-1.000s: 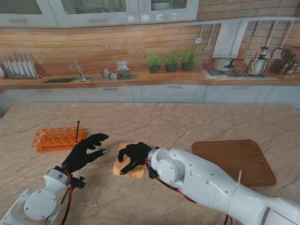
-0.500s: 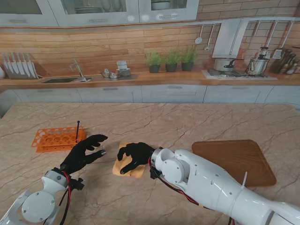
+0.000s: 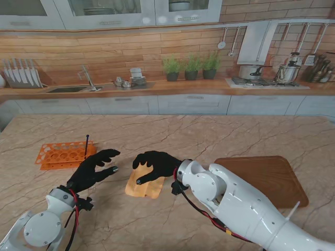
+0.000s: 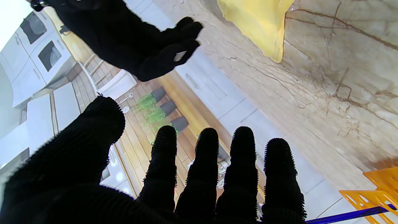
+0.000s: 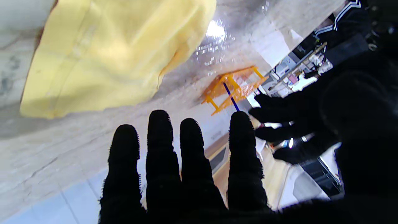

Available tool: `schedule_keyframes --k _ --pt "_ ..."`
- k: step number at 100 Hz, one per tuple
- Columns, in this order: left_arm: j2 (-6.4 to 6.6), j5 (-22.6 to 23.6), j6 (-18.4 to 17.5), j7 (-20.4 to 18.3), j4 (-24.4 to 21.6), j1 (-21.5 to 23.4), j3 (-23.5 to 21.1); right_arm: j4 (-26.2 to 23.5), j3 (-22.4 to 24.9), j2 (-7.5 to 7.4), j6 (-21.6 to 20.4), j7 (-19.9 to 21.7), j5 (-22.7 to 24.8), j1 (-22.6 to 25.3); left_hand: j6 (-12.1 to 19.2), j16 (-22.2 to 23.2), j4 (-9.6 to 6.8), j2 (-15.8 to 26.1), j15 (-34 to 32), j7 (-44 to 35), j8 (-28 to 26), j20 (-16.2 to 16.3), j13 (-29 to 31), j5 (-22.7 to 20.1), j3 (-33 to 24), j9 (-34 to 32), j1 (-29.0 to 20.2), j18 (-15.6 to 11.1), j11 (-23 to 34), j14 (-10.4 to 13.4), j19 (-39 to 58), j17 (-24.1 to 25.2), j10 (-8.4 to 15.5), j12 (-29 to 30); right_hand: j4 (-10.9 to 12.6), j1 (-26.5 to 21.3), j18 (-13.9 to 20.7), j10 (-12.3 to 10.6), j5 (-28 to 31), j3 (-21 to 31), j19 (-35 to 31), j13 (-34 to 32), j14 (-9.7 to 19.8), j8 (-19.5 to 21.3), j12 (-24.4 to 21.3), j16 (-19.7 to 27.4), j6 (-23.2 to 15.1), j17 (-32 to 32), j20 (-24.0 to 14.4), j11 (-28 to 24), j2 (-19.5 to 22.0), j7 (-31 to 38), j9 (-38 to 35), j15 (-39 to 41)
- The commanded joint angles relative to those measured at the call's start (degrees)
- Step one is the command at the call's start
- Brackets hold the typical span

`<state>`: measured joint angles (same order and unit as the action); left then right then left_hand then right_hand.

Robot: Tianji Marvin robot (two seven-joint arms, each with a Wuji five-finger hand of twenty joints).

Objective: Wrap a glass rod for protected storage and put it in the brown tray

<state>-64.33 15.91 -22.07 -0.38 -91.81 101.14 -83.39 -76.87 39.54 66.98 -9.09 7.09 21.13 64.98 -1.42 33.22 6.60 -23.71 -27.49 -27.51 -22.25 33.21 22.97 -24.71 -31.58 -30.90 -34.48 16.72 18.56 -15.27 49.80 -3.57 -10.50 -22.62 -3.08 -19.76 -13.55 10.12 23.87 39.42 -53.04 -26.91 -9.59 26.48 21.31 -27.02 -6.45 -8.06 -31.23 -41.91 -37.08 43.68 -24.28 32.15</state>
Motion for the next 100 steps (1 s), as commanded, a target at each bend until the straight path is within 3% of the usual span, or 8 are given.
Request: schedule_keyframes --k 1,18,35,46,73,90,100 --pt "0.09 0.7 0.4 -0.2 -0.3 -0.4 -0.1 -1.8 1.5 -1.52 -0.3 -0.4 0.8 1.6 0.2 0.6 -1.57 1.9 -0.1 -0.5 -0.4 -0.4 0.8 0.0 0.9 -0.5 -0.3 0.4 0.0 -0.1 0.1 0.5 0.0 -0.5 0.9 2.7 0.1 -1.2 -1.8 -0.2 1.4 -0.7 1.2 -0.3 -0.9 0.9 -1.5 0.5 1.0 0.9 1.7 0.1 -0.1 -1.4" --pt "0.19 1.3 0.4 -0.4 -0.2 -1.2 0.2 -7.3 10.2 -3.72 -0.8 0.8 5.9 7.7 0.2 0.6 -1.58 1.9 -0.2 -0.5 -0.4 -0.4 0.9 0.0 1.0 -0.5 -0.3 0.4 0.1 -0.2 0.1 0.5 0.1 -0.5 0.8 3.1 0.8 -0.8 -4.1 -0.5 2.4 -0.3 1.5 -0.7 -1.3 1.0 -1.6 0.3 1.0 2.1 3.0 -1.0 1.0 -2.3" --pt "0.24 1.9 0.9 -0.5 0.3 -2.0 0.7 -12.5 19.0 -4.58 -0.5 0.5 8.5 15.1 0.2 0.5 -1.57 1.4 0.0 -0.4 -0.4 -0.4 0.8 0.1 1.0 -0.3 -0.2 0.4 0.0 0.0 0.1 0.5 0.1 -0.4 0.8 3.1 1.3 -1.0 -5.4 -0.6 3.3 -0.8 1.7 -0.7 -1.5 0.8 -1.9 -0.3 0.7 2.6 2.3 -1.5 1.0 -2.7" --pt "0.22 2.2 1.2 -0.3 0.5 -2.3 1.0 -14.8 23.7 -4.44 -0.6 -1.6 8.8 19.7 0.3 0.6 -1.60 1.1 -0.1 -0.6 -0.5 -0.5 1.0 -0.1 0.7 -0.6 -0.3 0.5 0.2 -0.1 -0.2 0.5 0.0 -0.5 0.7 2.7 1.5 -1.2 -5.5 -0.6 4.0 -1.6 2.1 -0.6 -1.5 0.5 -2.2 -0.8 0.3 2.6 1.0 -1.4 0.6 -2.7" --pt "0.39 3.8 1.0 -0.3 0.9 -2.8 0.5 -19.0 33.5 -2.69 -3.1 -12.8 10.0 31.3 0.2 0.0 -1.53 0.8 0.8 -0.6 -0.5 -0.6 0.5 0.1 0.2 -0.2 -0.1 0.5 -0.2 0.1 -0.4 0.6 0.1 -0.2 0.4 2.2 2.1 -1.5 -4.8 -0.7 5.0 -3.5 3.1 -0.3 -1.1 -0.9 -2.4 -2.6 -0.6 1.9 0.0 -0.7 -1.2 -1.1" --pt "0.42 6.4 0.0 0.8 1.9 -3.5 -0.7 -21.5 37.0 -2.16 -4.9 -16.3 10.7 36.6 0.2 -0.8 -1.49 0.6 2.0 -0.5 -0.5 -1.0 -0.5 0.0 0.0 0.4 -0.1 0.3 -0.4 0.5 -1.2 0.8 0.2 -0.1 0.3 2.3 2.4 -2.0 -5.1 -1.2 6.7 -4.3 3.7 -0.5 -1.3 -1.1 -2.9 -4.0 -1.1 2.4 0.4 -1.2 -1.3 -1.6" --pt "0.37 10.5 -1.1 3.1 2.8 -4.5 -1.7 -22.5 37.5 -1.84 -4.9 -18.3 11.3 38.5 -0.2 -1.8 -1.49 1.0 3.1 -0.6 -0.5 -1.2 -0.1 -0.3 0.0 0.1 -0.3 0.5 -0.2 1.4 -1.5 0.4 -0.2 0.0 0.3 2.3 2.3 -2.1 -4.8 -1.3 7.6 -4.8 3.8 -0.5 -1.4 -1.2 -3.0 -4.4 -1.7 2.9 0.4 -1.3 -2.0 -2.1"
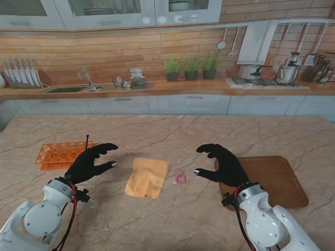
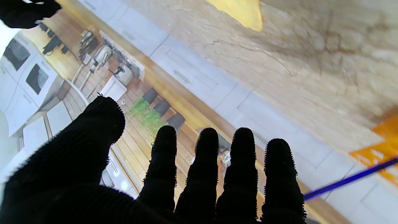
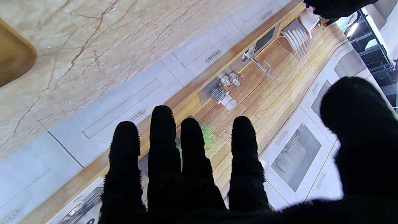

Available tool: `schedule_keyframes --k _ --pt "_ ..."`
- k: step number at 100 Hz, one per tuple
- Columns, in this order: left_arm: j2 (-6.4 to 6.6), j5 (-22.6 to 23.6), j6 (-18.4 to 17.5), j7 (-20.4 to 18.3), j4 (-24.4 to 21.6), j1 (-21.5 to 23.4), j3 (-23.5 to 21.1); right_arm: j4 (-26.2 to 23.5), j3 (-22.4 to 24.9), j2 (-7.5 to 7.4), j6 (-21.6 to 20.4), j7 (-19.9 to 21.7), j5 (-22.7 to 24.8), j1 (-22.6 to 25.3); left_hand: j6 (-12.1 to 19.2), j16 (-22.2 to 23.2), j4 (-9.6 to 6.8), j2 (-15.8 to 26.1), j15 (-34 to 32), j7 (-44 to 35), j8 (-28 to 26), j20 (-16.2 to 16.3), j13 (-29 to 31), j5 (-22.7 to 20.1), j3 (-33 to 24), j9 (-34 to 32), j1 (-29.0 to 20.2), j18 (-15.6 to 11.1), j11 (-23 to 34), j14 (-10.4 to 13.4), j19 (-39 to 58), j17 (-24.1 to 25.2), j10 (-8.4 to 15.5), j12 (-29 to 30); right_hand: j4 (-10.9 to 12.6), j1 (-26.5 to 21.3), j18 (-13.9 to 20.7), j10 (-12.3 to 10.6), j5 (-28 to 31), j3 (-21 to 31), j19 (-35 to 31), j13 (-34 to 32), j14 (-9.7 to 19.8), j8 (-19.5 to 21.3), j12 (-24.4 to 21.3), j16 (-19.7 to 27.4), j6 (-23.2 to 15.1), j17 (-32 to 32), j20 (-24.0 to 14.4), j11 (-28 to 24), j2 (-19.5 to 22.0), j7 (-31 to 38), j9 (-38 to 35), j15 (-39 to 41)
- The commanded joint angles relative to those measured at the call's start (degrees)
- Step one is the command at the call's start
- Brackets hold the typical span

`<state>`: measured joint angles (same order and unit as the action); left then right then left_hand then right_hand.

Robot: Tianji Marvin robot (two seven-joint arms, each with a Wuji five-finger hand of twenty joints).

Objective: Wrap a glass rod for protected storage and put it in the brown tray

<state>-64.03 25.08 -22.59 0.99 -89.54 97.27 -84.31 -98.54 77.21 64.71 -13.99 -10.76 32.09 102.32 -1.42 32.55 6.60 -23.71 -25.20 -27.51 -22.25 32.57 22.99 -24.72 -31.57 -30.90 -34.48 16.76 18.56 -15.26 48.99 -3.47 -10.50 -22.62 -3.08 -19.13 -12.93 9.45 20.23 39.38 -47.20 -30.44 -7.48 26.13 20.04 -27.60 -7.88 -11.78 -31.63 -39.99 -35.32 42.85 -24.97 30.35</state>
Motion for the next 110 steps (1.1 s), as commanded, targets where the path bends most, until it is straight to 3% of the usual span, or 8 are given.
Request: schedule_keyframes --k 1,31,50,72,84,94,110 --pt "0.05 1.8 -0.7 2.1 0.6 -0.8 -0.9 -0.9 -0.2 0.45 0.1 -0.6 0.4 1.3 -0.2 -1.2 -1.48 1.0 0.9 -0.7 -0.5 -0.5 -0.1 -0.3 0.0 0.0 -0.2 0.5 -0.2 1.4 -0.7 0.3 -0.2 0.0 0.3 1.7 1.7 -1.4 -1.2 -1.2 1.9 -1.4 1.6 -0.2 -0.2 -0.6 -1.6 -0.7 -1.4 1.0 -1.4 -0.5 -1.3 -0.4" --pt "-0.30 11.7 -4.5 10.8 6.2 -7.1 -3.8 -0.9 -1.4 0.65 3.4 -2.8 2.9 1.3 -1.0 -0.8 -1.51 1.1 -0.8 -1.3 -0.7 0.8 -0.1 -1.0 -0.2 -0.3 -0.5 0.4 0.7 0.1 2.8 -0.1 -0.7 -0.4 0.3 1.6 1.6 -1.4 -0.3 -1.3 3.0 -1.8 1.4 -0.1 -0.2 -1.1 -1.5 -0.8 -2.4 1.2 -1.4 -0.6 -2.2 -0.4" --pt "-0.05 19.9 0.2 17.9 10.5 -10.7 -2.6 -0.3 -2.9 0.55 5.7 -2.3 3.4 -0.7 -2.6 0.2 -1.58 0.6 -2.8 -1.4 -0.6 2.0 -0.7 -0.2 -0.8 0.7 -0.6 0.0 1.3 -0.6 6.4 -0.4 -1.0 -0.6 0.3 1.6 1.5 -1.4 0.0 -1.3 3.3 -1.8 1.4 -0.1 -0.2 -1.4 -1.6 -0.8 -2.9 1.5 -1.4 -0.8 -2.3 -0.4" --pt "0.17 26.1 9.2 25.3 14.8 -13.2 0.2 0.2 -4.2 0.27 8.5 0.2 3.0 -2.8 -4.4 1.4 -1.73 0.3 -6.0 -2.2 -0.3 2.7 -0.5 -0.6 -1.5 -0.6 -1.4 0.3 5.5 -1.9 10.5 -0.8 -1.8 -3.8 0.3 1.2 1.4 -1.3 0.2 -1.1 3.7 -1.9 1.2 0.0 0.0 -1.5 -1.5 -0.8 -3.5 1.6 -1.6 -1.0 -2.6 -0.4" --pt "0.61 27.4 12.9 24.3 15.7 -13.6 0.8 0.9 -5.0 0.18 9.7 0.8 3.1 -3.9 -4.4 2.3 -1.71 0.0 -8.1 -2.4 -0.1 3.2 -0.3 -0.7 -2.0 -1.2 -2.0 0.0 8.8 -2.2 13.4 -1.4 -1.6 -7.1 0.2 1.1 1.3 -1.3 0.2 -1.3 3.8 -2.1 1.2 0.0 0.0 -1.6 -1.5 -0.9 -3.8 1.5 -1.5 -1.1 -2.8 -0.3" --pt "0.90 26.8 14.9 20.4 15.3 -13.2 0.5 1.1 -5.4 0.17 10.6 1.0 3.1 -4.4 -4.6 4.1 -1.67 -0.4 -10.1 -2.3 0.0 4.5 -0.5 -1.2 -2.1 -0.8 -2.6 -0.7 11.5 -2.1 15.8 -1.5 -1.4 -11.4 0.2 0.8 1.2 -1.2 0.4 -1.4 3.9 -2.1 1.0 0.1 0.1 -1.7 -1.4 -0.9 -4.0 1.5 -1.6 -1.0 -3.1 -0.3" --pt "0.83 25.5 15.8 19.1 15.7 -12.9 0.8 1.0 -5.5 0.13 11.1 1.2 3.3 -4.6 -5.4 5.7 -1.14 -1.3 -11.9 -1.8 0.3 5.8 0.6 -3.6 -1.4 -2.5 -1.6 -0.1 13.3 -2.9 17.7 -2.1 -1.8 -14.6 0.2 0.5 1.1 -1.2 0.7 -1.6 3.9 -2.4 1.0 0.2 0.2 -1.8 -1.3 -1.1 -4.4 1.4 -1.6 -1.0 -3.4 -0.1"
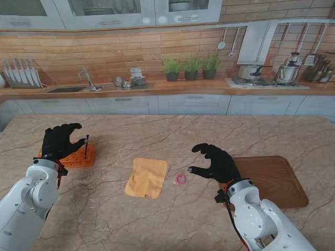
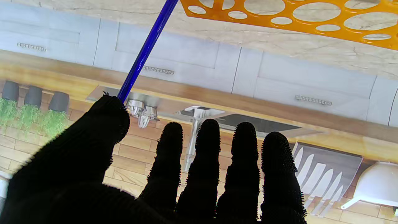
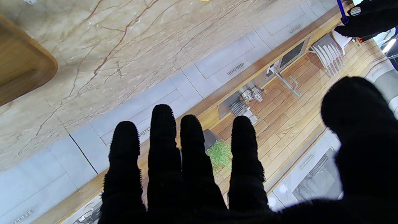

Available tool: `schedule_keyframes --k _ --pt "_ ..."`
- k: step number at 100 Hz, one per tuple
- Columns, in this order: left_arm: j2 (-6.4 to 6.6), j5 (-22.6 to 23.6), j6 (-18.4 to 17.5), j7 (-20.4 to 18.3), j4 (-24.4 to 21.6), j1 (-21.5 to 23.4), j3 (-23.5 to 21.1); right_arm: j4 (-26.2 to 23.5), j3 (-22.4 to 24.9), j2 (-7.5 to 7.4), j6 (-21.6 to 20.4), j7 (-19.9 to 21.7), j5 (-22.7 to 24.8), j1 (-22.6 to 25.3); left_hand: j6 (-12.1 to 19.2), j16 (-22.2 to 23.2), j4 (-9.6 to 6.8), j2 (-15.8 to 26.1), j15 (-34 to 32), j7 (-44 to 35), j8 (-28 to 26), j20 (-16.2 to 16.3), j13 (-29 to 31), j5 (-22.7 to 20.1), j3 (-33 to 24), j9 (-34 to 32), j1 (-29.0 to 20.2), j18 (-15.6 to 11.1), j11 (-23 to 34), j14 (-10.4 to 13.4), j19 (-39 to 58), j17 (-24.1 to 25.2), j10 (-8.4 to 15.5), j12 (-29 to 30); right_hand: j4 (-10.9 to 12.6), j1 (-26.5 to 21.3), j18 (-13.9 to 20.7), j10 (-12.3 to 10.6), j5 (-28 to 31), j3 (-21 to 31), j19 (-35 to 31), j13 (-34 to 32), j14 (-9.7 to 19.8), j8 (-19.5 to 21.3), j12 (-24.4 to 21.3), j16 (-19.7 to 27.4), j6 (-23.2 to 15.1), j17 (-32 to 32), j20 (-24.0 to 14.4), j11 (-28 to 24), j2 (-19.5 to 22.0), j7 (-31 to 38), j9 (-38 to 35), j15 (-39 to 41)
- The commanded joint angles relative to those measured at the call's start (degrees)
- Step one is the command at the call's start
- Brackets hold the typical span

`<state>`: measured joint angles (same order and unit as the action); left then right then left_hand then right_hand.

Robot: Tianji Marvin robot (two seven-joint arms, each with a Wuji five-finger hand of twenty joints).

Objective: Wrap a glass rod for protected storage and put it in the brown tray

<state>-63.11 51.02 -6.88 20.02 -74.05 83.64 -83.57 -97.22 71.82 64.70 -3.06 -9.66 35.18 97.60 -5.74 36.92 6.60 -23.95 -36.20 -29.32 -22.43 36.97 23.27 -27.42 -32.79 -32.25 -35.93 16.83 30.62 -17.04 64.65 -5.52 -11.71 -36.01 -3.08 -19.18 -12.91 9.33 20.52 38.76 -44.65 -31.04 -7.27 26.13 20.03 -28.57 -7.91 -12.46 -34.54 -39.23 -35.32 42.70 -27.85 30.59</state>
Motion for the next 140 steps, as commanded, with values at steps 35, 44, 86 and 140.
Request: schedule_keyframes --k 35,44,86,140 --pt "-0.20 -0.5 2.1 0.9 2.0 0.1 2.0 0.0 -0.3 0.19 0.9 0.2 0.0 -0.1 0.7 2.3 -0.44 -5.2 -1.9 -2.9 -0.7 1.4 1.8 -5.4 -9.5 -2.7 -3.1 0.1 3.2 -0.3 2.2 -1.0 0.9 -3.7 0.3 0.2 0.9 -1.0 0.9 -1.1 1.4 -1.9 0.7 0.4 0.2 -1.0 -1.2 -0.5 -2.0 0.6 -1.6 -0.9 -0.8 -0.2" --pt "-0.25 -1.0 2.6 0.5 2.2 -0.1 2.5 0.2 -0.4 0.22 1.3 0.3 -0.2 -0.3 2.0 1.9 -0.27 -5.2 -1.2 -3.7 -1.0 0.6 1.2 -6.5 -10.5 -2.3 -4.1 -0.2 3.2 0.2 0.8 -0.4 1.1 -3.7 0.4 -0.1 0.8 -0.9 1.0 -1.1 1.4 -2.0 0.7 0.4 0.2 -1.0 -1.2 -0.5 -2.1 0.5 -1.7 -0.8 -0.9 -0.2" --pt "-0.56 -3.0 3.8 -0.2 4.1 -1.1 4.7 0.8 -0.9 0.33 2.0 0.0 -0.4 -1.0 4.5 1.4 2.30 -6.6 -0.8 -6.7 -1.9 0.3 2.2 -9.2 -10.8 -6.3 -8.5 0.2 6.2 0.3 -0.6 -0.4 1.9 -5.1 0.4 -0.8 0.4 -0.8 1.5 -1.5 0.6 -2.3 0.7 0.6 0.3 -1.2 -1.1 -0.7 -2.7 0.1 -1.7 -0.6 -1.3 0.4" --pt "-0.91 -4.1 5.3 0.2 4.3 -1.1 5.5 0.6 -1.5 0.51 3.0 -0.6 -0.6 -0.8 6.3 1.2 4.40 -7.0 -1.3 -10.8 0.0 -0.1 3.2 -11.9 -5.7 -9.5 -14.1 0.7 5.2 -0.1 -0.1 -0.8 2.3 -11.7 0.5 -0.7 0.2 -0.9 1.9 -1.6 0.2 -2.2 0.8 0.7 0.2 -1.2 -1.1 -0.5 -2.8 0.2 -1.7 -0.5 -1.4 0.4"
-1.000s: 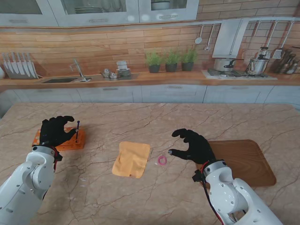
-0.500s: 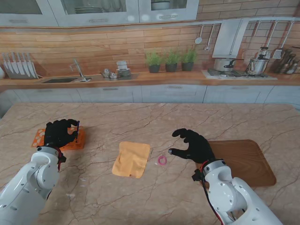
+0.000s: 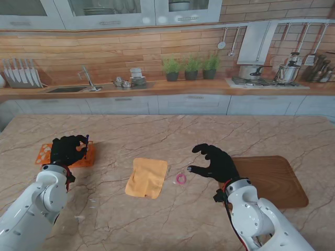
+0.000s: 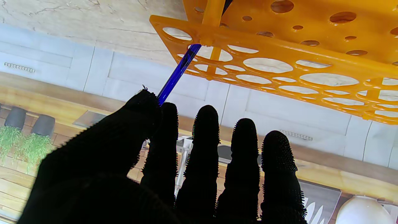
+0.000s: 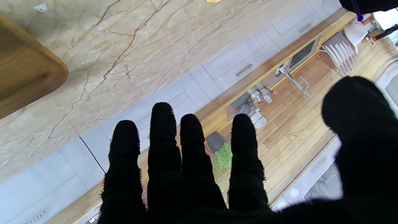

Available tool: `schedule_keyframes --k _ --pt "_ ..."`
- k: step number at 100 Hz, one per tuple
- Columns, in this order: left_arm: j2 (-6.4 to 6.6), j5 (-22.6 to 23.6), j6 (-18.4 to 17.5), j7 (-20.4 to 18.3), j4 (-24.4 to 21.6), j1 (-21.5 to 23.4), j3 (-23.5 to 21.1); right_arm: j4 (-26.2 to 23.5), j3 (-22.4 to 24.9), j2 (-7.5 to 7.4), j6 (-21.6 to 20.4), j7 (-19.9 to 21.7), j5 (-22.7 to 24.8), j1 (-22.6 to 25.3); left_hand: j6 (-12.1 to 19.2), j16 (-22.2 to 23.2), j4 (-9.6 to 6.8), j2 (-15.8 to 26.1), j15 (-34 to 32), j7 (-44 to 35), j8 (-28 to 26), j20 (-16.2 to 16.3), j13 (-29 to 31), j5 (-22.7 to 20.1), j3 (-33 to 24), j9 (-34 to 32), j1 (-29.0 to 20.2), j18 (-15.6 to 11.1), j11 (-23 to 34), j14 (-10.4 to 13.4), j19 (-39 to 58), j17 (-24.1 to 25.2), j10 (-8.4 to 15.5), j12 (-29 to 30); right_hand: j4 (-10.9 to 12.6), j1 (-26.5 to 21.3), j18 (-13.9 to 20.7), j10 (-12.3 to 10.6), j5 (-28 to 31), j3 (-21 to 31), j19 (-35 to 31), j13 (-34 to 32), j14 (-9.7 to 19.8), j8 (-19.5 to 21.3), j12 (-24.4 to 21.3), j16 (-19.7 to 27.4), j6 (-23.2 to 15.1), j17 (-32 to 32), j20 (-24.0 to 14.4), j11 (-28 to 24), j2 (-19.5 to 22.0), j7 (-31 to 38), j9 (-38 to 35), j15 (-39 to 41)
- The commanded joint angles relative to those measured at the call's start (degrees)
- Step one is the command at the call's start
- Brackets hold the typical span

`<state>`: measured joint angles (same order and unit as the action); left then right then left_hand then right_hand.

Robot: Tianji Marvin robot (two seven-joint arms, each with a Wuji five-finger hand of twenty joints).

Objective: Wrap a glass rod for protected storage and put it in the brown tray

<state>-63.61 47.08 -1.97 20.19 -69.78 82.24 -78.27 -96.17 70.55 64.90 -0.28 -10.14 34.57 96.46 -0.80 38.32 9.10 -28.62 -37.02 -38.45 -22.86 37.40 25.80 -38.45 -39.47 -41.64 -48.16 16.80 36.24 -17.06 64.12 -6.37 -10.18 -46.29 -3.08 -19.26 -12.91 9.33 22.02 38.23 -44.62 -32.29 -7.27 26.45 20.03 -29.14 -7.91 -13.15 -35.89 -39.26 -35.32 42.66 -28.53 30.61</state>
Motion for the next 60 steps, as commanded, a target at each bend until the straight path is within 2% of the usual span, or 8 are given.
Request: schedule_keyframes --k 1,18,50,60 --pt "-0.43 -0.2 0.4 0.0 0.1 0.3 0.2 -0.4 -0.2 0.32 0.2 -0.1 0.0 0.4 1.4 -0.2 1.89 -2.3 -0.4 -1.7 0.5 -0.5 0.6 -0.9 1.0 -0.1 -1.9 0.7 -0.5 0.0 0.4 0.0 0.7 -1.3 0.5 -0.6 0.2 -0.9 0.4 -1.1 0.1 -1.0 0.7 0.3 0.2 -0.6 -1.1 0.2 -1.4 0.2 -1.7 -0.5 -0.7 0.4" --pt "-0.59 -0.5 0.8 0.6 0.3 0.3 0.4 -0.6 -0.3 0.35 0.5 -0.3 0.0 0.5 1.3 -0.2 1.83 -1.7 -0.8 -3.0 1.0 -0.8 1.2 -1.3 3.1 -1.2 -3.6 1.0 -0.9 -0.3 0.4 -0.1 0.6 -2.3 0.5 -0.5 0.2 -0.9 0.6 -1.1 0.1 -1.0 0.7 0.3 0.2 -0.6 -1.1 0.3 -1.4 0.2 -1.7 -0.5 -0.7 0.4" --pt "-0.42 0.2 1.1 0.7 0.4 0.4 0.4 -0.7 -0.4 0.41 0.8 -0.4 -0.2 0.6 1.5 -0.3 1.49 -1.2 -1.1 -3.7 1.3 -1.1 2.0 -1.4 3.7 -2.7 -4.4 1.2 -1.4 -0.4 0.2 0.0 0.7 -2.8 0.5 -0.3 0.2 -0.8 0.8 -1.0 0.1 -0.9 0.7 0.4 0.2 -0.6 -1.1 0.3 -1.4 0.2 -1.5 -0.6 -0.8 0.3" --pt "-0.38 0.3 1.2 0.6 0.6 0.3 0.6 -0.7 -0.5 0.47 1.0 -0.5 -0.3 0.6 1.7 -0.3 1.34 -0.6 -1.5 -4.6 1.5 -1.3 3.0 -2.1 4.4 -4.6 -5.0 1.4 -2.2 -0.4 0.1 0.0 1.4 -3.3 0.5 -0.2 0.1 -0.8 0.8 -1.0 0.1 -0.8 0.8 0.3 0.2 -0.6 -1.0 0.4 -1.4 0.2 -1.3 -0.6 -0.8 0.3"
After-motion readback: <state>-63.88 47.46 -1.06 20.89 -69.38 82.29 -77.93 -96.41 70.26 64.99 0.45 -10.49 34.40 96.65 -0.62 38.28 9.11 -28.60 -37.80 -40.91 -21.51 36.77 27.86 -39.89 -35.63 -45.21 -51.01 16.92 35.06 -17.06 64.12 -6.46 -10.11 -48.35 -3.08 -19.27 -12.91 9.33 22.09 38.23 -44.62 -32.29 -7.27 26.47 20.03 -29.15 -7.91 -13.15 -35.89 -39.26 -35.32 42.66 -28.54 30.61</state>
